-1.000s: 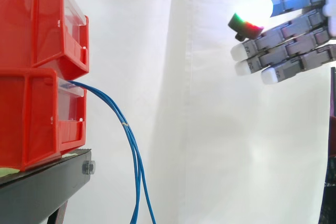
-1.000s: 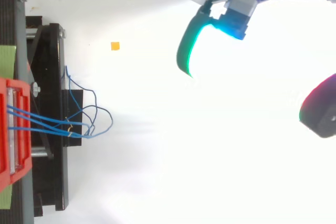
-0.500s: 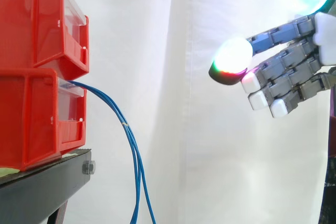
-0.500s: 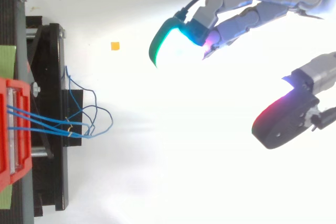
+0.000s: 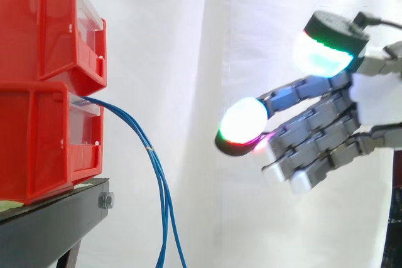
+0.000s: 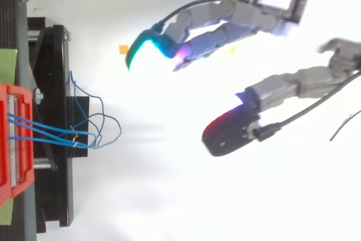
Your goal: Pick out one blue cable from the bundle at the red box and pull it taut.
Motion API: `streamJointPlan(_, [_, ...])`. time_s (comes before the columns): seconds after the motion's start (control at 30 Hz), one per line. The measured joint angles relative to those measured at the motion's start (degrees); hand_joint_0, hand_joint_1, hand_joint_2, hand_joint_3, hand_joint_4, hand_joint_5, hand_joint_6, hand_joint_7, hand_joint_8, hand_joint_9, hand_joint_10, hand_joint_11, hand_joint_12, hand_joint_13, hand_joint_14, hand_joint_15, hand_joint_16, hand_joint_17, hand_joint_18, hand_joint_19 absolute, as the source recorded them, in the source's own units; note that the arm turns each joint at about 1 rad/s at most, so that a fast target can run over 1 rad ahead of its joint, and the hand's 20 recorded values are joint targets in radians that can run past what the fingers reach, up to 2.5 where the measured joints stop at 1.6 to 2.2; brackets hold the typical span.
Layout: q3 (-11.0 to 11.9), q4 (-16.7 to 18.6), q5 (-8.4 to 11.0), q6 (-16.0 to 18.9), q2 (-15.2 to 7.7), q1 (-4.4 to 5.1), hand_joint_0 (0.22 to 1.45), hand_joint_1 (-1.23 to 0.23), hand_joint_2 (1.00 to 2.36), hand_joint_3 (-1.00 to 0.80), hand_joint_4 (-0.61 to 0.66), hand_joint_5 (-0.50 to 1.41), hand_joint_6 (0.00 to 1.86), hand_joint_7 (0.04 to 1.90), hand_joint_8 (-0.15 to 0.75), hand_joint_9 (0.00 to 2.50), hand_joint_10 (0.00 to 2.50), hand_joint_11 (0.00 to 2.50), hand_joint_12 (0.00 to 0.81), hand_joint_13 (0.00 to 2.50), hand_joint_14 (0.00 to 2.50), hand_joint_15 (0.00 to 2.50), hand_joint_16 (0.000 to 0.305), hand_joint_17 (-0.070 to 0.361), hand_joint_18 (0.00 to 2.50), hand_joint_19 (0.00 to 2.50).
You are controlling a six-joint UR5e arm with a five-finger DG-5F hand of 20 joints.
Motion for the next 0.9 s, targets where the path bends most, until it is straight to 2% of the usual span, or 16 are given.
streamJointPlan(0.17, [0.8, 4.4, 0.35, 0.1, -2.8, 0.37, 0.45, -0.69, 1.00, -0.50, 0.18, -0.21, 0.50, 0.65, 0.244, 0.62, 0.01, 0.32, 0.343, 0.61, 0.01, 0.34, 0.052, 0.118, 0.52, 0.43])
streamJointPlan(0.23, [1.8, 5.4, 0.49, 0.3, -4.4, 0.49, 0.45, -0.69, 1.00, -0.50, 0.18, -0.21, 0.50, 0.65, 0.244, 0.62, 0.01, 0.32, 0.343, 0.61, 0.01, 0.34, 0.052, 0.118, 0.52, 0.43])
streamJointPlan(0.43, [8.4, 5.6, -0.90, 2.9, -11.3, 0.14, 0.46, -0.68, 1.00, -0.50, 0.19, -0.20, 0.50, 0.66, 0.244, 0.63, 0.01, 0.32, 0.339, 0.61, 0.01, 0.34, 0.052, 0.116, 0.51, 0.44])
streamJointPlan(0.53, [10.1, 5.8, -1.38, 3.7, -12.8, 0.07, 0.46, -0.68, 1.00, -0.50, 0.19, -0.20, 0.50, 0.67, 0.241, 0.63, 0.01, 0.32, 0.338, 0.61, 0.01, 0.35, 0.051, 0.115, 0.51, 0.44])
streamJointPlan(0.9, [10.8, 9.2, -2.34, 5.8, -15.9, 0.20, 0.49, -0.66, 1.00, -0.50, 0.21, -0.16, 0.50, 0.80, 0.236, 0.69, 0.01, 0.37, 0.328, 0.64, 0.01, 0.38, 0.048, 0.108, 0.51, 0.47])
